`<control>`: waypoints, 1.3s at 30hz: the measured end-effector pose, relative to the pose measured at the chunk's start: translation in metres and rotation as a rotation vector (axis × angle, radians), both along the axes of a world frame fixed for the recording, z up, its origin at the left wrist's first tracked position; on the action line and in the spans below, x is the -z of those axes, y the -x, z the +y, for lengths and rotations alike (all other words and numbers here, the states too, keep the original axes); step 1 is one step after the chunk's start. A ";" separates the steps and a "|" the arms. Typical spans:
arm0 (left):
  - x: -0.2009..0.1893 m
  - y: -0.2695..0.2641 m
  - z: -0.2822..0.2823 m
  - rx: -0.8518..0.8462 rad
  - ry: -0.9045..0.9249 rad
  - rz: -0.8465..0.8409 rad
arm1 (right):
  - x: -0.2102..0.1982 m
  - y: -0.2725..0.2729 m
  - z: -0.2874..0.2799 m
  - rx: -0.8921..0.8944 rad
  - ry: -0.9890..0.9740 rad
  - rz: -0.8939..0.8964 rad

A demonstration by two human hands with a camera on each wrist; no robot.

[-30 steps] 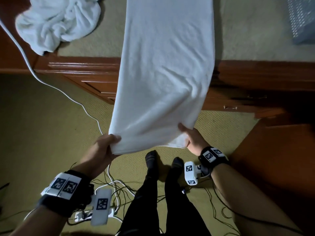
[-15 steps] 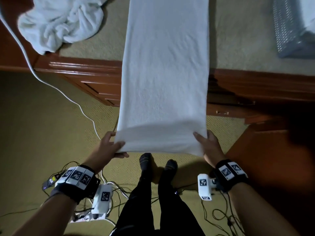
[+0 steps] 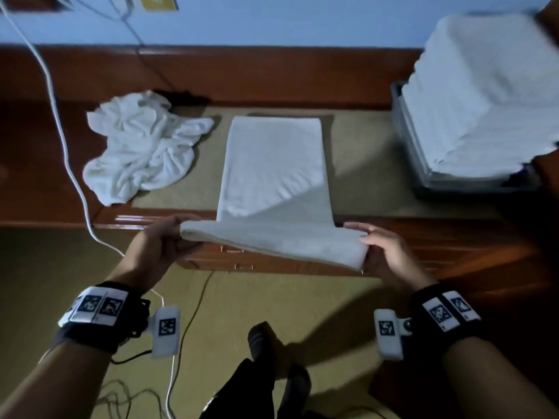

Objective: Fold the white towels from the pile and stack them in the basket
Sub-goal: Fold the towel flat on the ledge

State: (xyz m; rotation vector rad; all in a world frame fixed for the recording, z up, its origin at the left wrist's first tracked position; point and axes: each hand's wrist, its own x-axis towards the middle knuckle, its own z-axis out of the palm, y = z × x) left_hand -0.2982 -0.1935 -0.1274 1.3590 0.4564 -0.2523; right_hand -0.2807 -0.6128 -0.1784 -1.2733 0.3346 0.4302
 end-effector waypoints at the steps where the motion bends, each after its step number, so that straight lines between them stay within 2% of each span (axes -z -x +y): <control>1: -0.004 -0.015 0.002 0.025 -0.029 -0.029 | -0.007 -0.013 -0.001 -0.021 -0.047 -0.005; 4: -0.005 -0.064 0.002 0.108 -0.268 -0.100 | -0.017 -0.057 0.003 -0.076 -0.009 -0.065; 8: 0.018 -0.149 0.001 0.083 -0.563 -0.134 | -0.001 -0.132 0.027 -0.040 0.175 -0.094; 11: 0.046 -0.222 0.007 0.102 -0.709 -0.083 | 0.016 -0.194 0.045 0.063 0.286 -0.004; 14: 0.081 -0.287 0.012 0.177 -0.820 -0.009 | 0.039 -0.249 0.060 0.057 0.416 0.082; 17: 0.129 -0.333 0.021 0.309 -0.910 0.069 | 0.082 -0.291 0.072 0.017 0.554 0.192; 20: 0.169 -0.352 0.026 0.350 -0.938 0.186 | 0.117 -0.305 0.073 -0.074 0.711 0.216; 22: 0.181 -0.354 0.025 0.318 -0.939 0.221 | 0.122 -0.302 0.071 -0.048 0.885 0.184; 24: 0.181 -0.354 0.021 0.290 -0.981 0.137 | 0.118 -0.294 0.071 0.023 1.056 0.157; 25: 0.181 -0.352 0.017 0.295 -1.017 0.049 | 0.117 -0.288 0.072 0.046 1.078 0.146; 28: 0.174 -0.346 -0.010 0.395 -1.039 -0.284 | 0.123 -0.279 0.077 0.001 1.046 0.130; 30: 0.171 -0.345 -0.037 0.564 -0.990 -0.425 | 0.128 -0.281 0.084 -0.063 1.087 0.095; 32: 0.172 -0.347 -0.064 0.761 -0.959 -0.442 | 0.125 -0.288 0.092 -0.094 1.121 0.073; 34: 0.177 -0.354 -0.082 0.901 -0.984 -0.418 | 0.118 -0.291 0.095 -0.136 1.057 0.058; 36: 0.182 -0.363 -0.090 0.990 -1.046 -0.391 | 0.113 -0.292 0.091 -0.155 1.005 0.014; 39: 0.185 -0.376 -0.088 1.037 -1.153 -0.359 | 0.110 -0.289 0.076 -0.073 1.019 0.009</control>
